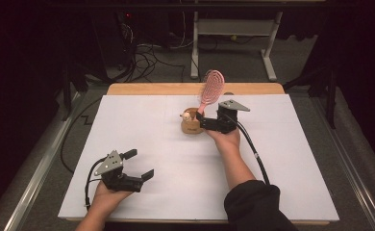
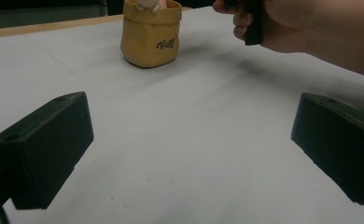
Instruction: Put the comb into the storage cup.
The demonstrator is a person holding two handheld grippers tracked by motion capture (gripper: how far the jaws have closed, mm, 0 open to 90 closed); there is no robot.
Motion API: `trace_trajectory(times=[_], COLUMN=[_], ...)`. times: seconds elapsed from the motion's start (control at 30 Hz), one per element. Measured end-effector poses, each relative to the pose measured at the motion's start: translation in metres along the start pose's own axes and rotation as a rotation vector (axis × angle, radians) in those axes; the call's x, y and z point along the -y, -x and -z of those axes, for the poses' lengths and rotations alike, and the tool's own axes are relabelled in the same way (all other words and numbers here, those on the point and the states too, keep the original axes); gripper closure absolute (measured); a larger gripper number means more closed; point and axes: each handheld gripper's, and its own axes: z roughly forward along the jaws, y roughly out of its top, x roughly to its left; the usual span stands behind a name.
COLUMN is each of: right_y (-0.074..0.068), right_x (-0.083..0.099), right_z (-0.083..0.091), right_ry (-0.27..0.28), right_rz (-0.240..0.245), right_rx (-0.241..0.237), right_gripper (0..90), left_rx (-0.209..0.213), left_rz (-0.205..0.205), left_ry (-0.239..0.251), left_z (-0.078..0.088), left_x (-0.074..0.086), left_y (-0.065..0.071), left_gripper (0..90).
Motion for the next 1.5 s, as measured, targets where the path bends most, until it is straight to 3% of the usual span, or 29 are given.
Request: trace_trajectory(times=[0.33,0.53,0.93,1.5], right_y=[0.004,0.003,0.011,0.028], right_x=[0.007,0.015,0.041,0.079], right_z=[0.029,0.051,0.090,0.158], right_ry=[0.015,0.016,0.008,0.040], right_rz=[0.019,0.056,0.100,0.139], right_rx=[-0.003,-0.025,-0.023,-0.011], right_gripper=[0.4,0.4,0.4,0.4], left_rx=[-0.013,-0.023,-0.044,-0.072], left_rz=[-0.002,-0.002,0.002,0.006], left_ry=[0.000,0.005,0.011,0.027], left_z=[0.001,0.002,0.008,0.015], left_x=[0.000,0.000,0.001,0.001], left_y=[-0.001,-0.003,-0.008,-0.012], left_gripper=[0.0,0.0,0.0,0.0])
